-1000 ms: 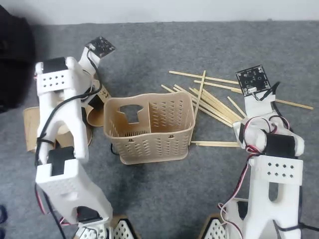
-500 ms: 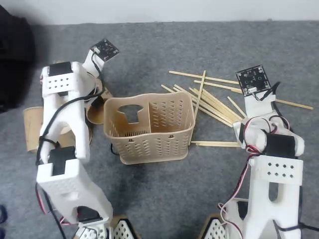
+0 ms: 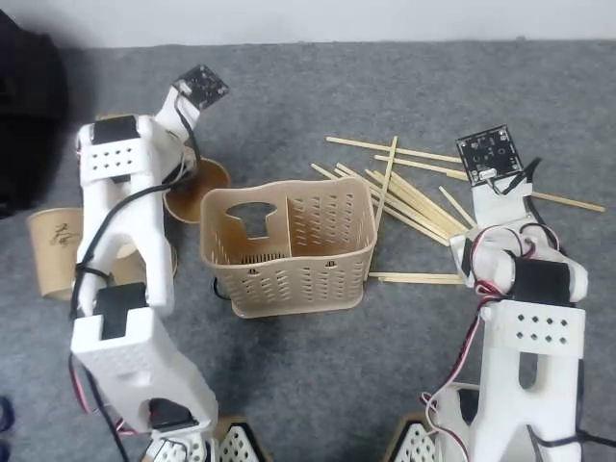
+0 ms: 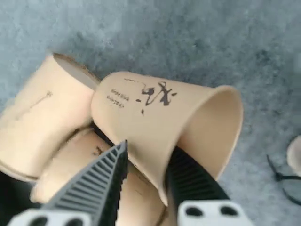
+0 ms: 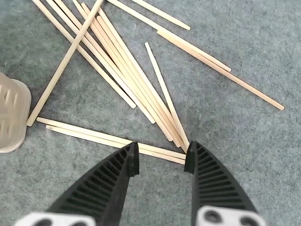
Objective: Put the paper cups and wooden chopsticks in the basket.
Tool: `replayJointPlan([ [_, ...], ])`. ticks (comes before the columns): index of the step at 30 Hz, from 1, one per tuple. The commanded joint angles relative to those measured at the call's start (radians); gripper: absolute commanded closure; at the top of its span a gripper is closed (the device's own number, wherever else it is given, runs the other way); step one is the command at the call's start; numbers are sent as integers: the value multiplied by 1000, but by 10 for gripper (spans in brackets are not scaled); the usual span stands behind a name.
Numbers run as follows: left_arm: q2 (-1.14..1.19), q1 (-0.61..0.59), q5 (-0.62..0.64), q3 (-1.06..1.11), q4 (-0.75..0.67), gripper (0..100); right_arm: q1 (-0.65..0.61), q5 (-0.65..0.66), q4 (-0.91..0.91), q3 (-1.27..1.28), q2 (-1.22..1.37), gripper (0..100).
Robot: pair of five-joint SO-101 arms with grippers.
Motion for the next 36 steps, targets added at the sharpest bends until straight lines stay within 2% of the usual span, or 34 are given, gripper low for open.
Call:
replayJointPlan([
  [1,-71,5,-5,-84,8,897,-12,5,-7,-8,2,819],
  [5,-71,29,-5,-209,112,993,-30,5,-35,26,1,819],
  [11,-60,68,17,-572,354,988,-73,5,-56,75,-7,819],
  [16,-58,92,17,-766,503,990,-71,5,-56,78,-7,819],
  [24,-130,103,163,-785,512,991,-74,5,-56,86,1,819],
  [30,-215,109,256,-785,512,991,-76,-52,-151,175,-1,819],
  [36,-292,107,420,-785,514,991,-77,-60,-179,210,2,819],
])
